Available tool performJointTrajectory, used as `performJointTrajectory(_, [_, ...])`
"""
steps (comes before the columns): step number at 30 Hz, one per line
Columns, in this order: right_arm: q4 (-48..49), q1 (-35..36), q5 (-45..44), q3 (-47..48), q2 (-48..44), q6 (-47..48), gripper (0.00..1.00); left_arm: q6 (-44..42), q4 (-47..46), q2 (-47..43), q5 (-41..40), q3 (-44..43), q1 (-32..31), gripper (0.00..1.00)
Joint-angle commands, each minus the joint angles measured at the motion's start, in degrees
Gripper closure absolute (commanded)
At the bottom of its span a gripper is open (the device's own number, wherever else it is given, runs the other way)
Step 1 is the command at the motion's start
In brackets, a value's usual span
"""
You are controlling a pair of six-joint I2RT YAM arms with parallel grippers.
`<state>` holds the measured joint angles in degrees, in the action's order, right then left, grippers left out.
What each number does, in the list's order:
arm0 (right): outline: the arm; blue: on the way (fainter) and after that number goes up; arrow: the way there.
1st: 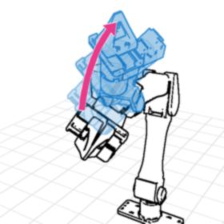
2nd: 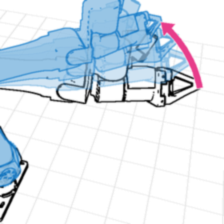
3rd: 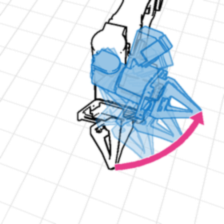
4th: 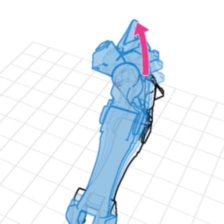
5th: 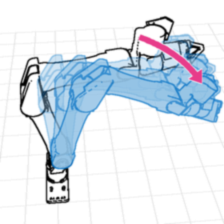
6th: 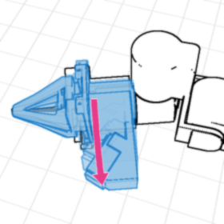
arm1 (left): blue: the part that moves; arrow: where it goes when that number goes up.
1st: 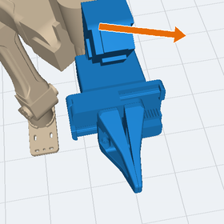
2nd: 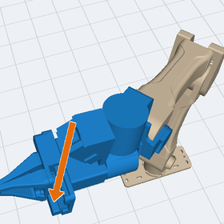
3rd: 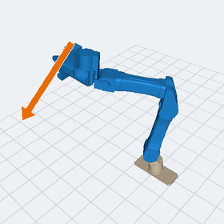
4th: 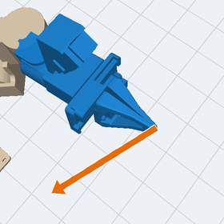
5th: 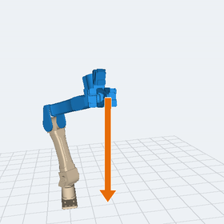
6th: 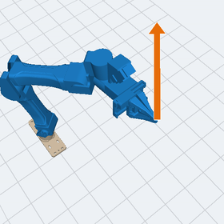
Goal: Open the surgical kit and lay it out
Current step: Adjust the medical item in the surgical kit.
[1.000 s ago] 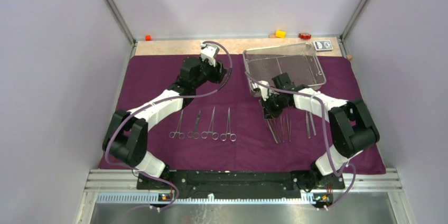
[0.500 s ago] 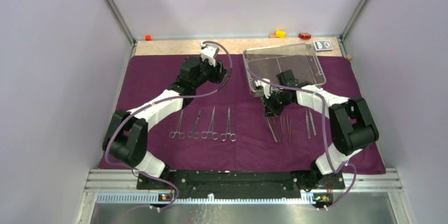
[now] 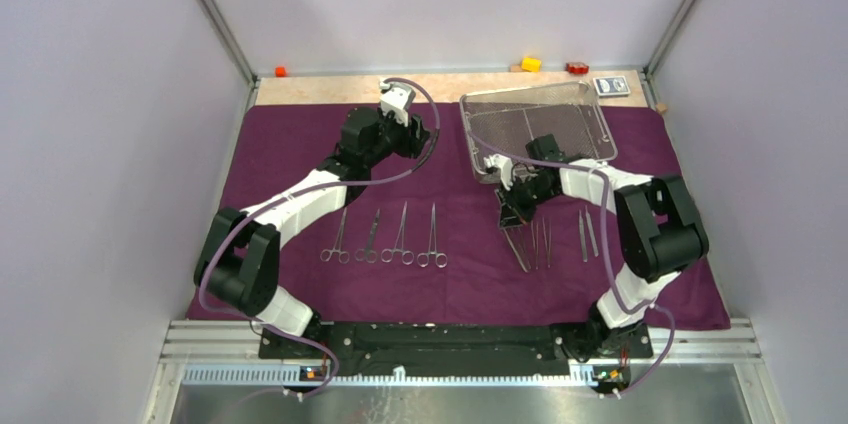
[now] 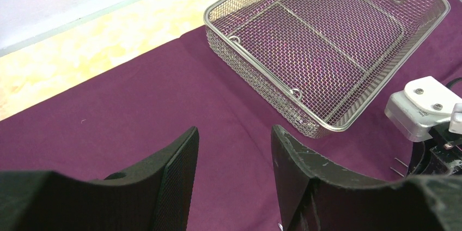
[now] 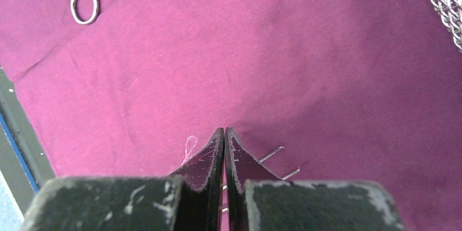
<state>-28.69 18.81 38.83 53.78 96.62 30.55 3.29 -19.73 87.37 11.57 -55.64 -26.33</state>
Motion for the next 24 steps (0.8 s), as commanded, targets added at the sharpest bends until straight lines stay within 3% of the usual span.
performJointTrajectory(1, [0.2,-0.6,5.8,3.6,1.2,2.9,1.00,0.3,-2.6,-0.5,1.2,0.0,0.1,0.43])
performJointTrajectory(24, [0.7,-2.8,13.3,6.5,6.9,0.1,1.00,0.0,-2.4,0.2,1.7,-0.3,0.1,0.43])
